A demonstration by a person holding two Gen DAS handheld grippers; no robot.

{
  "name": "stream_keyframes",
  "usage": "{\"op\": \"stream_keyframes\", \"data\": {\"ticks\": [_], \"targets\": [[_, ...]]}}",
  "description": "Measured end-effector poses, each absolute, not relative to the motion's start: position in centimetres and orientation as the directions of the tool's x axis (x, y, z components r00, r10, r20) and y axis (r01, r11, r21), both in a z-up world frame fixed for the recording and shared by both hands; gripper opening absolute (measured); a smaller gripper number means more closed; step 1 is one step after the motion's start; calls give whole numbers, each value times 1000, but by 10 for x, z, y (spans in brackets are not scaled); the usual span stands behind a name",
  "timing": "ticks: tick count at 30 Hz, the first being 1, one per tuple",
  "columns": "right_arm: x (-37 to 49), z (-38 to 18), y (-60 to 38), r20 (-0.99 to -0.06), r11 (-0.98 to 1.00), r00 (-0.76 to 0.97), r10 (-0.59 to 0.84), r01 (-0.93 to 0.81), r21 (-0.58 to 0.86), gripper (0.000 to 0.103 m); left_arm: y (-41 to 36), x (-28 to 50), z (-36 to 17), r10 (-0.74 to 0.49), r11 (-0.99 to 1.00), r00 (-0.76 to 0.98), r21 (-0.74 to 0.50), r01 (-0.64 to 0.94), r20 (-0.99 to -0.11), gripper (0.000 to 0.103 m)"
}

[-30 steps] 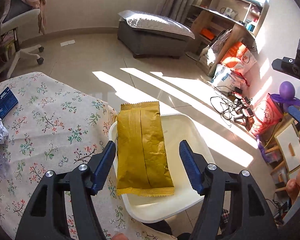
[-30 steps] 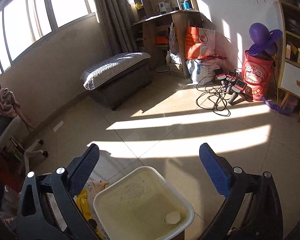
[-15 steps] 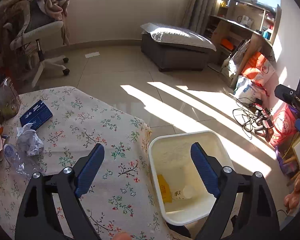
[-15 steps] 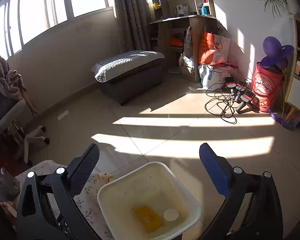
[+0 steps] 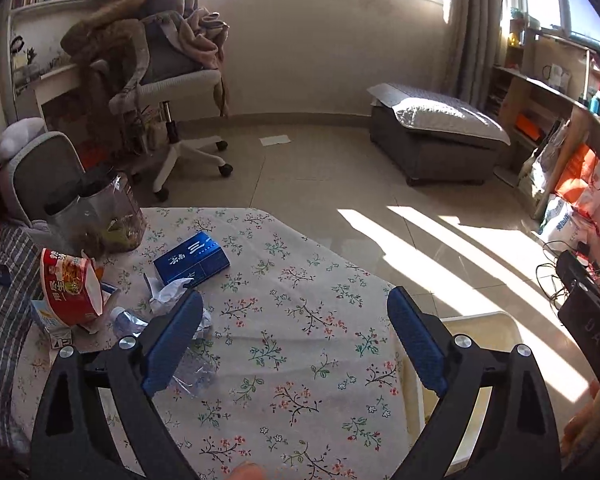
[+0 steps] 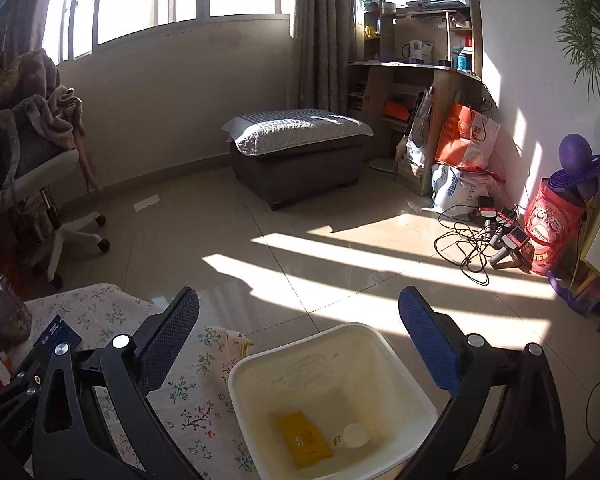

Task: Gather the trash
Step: 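Grasp the crumpled white tissue with the left tool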

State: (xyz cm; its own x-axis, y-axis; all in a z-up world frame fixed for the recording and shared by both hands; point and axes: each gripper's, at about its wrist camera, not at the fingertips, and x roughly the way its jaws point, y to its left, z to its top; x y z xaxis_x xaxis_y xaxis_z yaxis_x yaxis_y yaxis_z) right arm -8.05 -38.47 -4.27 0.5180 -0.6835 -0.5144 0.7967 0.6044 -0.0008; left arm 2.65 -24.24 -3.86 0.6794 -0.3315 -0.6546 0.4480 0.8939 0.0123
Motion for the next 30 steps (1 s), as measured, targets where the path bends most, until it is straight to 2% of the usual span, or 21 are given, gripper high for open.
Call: {"op": "stream_keyframes", "data": {"ticks": [10,19,26,30], "targets": [[-41,-48,-331,-501,704,589,-634,708,-58,96,-185,47,-49,-253,945,717,-8,327,-649,91],[1,-62,-282,-523,777,633,-571,623,-93,96,-121,78,-67,-160,982,701,-39,184,-695,91],[33,-69,-237,-543,844,694,-473,534,-52,96,-67,98,-83,-54,998,688,-10,68,-724,91],[44,-76,-210,-553,876,709,-438,475,-85,96,-33,114,-98,29,999,655,33,-7,-755,91]]}}
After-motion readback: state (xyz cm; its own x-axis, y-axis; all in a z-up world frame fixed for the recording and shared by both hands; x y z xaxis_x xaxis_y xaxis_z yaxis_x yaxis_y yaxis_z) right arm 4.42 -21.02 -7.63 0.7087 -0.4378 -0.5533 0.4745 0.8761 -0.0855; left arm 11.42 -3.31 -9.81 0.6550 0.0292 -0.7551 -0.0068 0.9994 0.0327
